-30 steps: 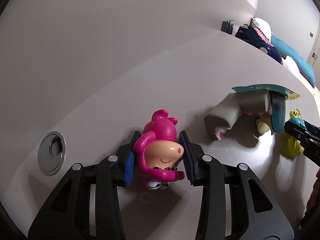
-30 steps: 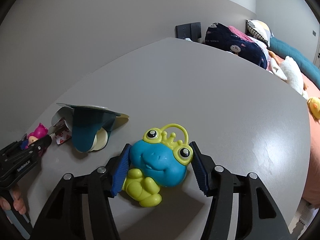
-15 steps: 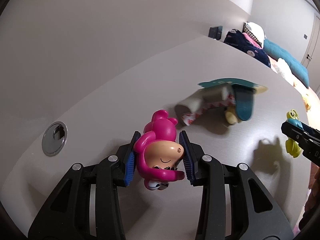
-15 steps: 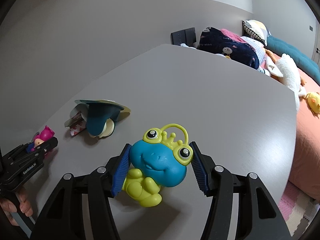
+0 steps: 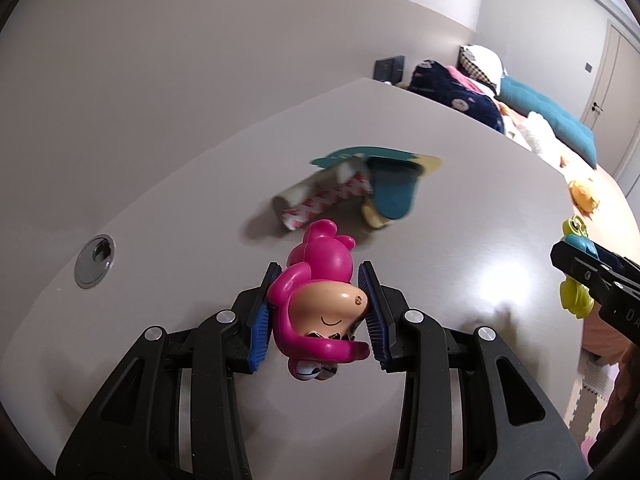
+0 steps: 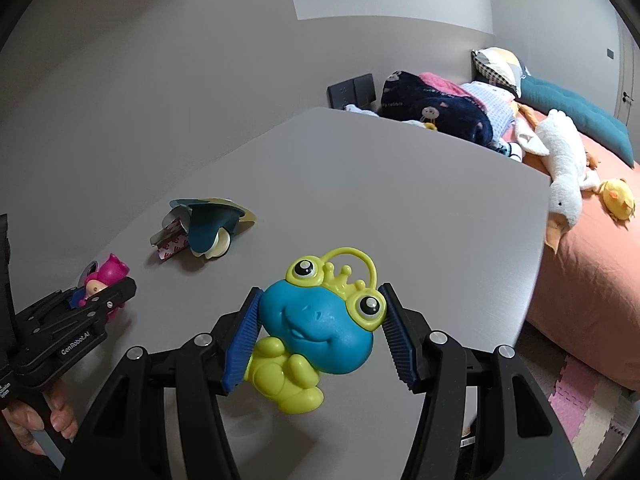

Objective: Collect trash
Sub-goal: 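Carry the pink doll and frog toy to the bin and release both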

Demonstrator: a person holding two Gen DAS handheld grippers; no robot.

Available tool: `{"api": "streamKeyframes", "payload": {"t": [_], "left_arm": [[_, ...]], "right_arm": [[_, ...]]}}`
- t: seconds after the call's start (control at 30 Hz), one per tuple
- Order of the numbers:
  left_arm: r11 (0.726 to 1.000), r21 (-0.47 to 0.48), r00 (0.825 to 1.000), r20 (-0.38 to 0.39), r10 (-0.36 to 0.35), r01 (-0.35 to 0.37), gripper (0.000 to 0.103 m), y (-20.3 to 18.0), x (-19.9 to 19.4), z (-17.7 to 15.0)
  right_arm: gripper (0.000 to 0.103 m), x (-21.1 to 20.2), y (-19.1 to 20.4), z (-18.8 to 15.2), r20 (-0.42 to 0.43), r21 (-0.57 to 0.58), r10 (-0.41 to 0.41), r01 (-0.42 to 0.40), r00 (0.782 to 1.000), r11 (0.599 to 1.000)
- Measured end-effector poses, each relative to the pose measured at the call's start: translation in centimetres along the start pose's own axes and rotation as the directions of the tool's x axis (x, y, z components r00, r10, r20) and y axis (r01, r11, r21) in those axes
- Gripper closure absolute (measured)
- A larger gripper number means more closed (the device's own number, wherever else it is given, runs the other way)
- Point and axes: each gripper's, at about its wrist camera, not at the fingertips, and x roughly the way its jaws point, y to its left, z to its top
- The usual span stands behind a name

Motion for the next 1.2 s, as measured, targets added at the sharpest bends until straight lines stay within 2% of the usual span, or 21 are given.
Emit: {"api": "streamKeyframes", "payload": {"t": [0.27, 0.67, 1.2], "left_arm": [[0.998, 0.048, 0.999, 0.012, -0.043, 0.042, 0.064, -3.6, -1.5, -0.5], [0.984, 0.127, 0.992, 0.013, -0.129, 0.127, 0.064, -9.4, -2.6, -1.2], [0.946, 0.246, 0.976, -0.006, -0.218, 0.213, 0.064, -16.9, -4.2, -2.9]], "right_arm": [[0.044, -3.3, -1.4, -1.4, 0.033, 0.006, -0.012, 0.012, 0.999, 1.000], [0.044, -7.7, -5.1, -3.0, 0.078, 0.045, -0.072, 0.069, 0.994, 0.997], [0.044, -12.6, -10.8, -5.7, 0.115, 0.140, -0.172, 0.155, 0.978, 0.978]]}}
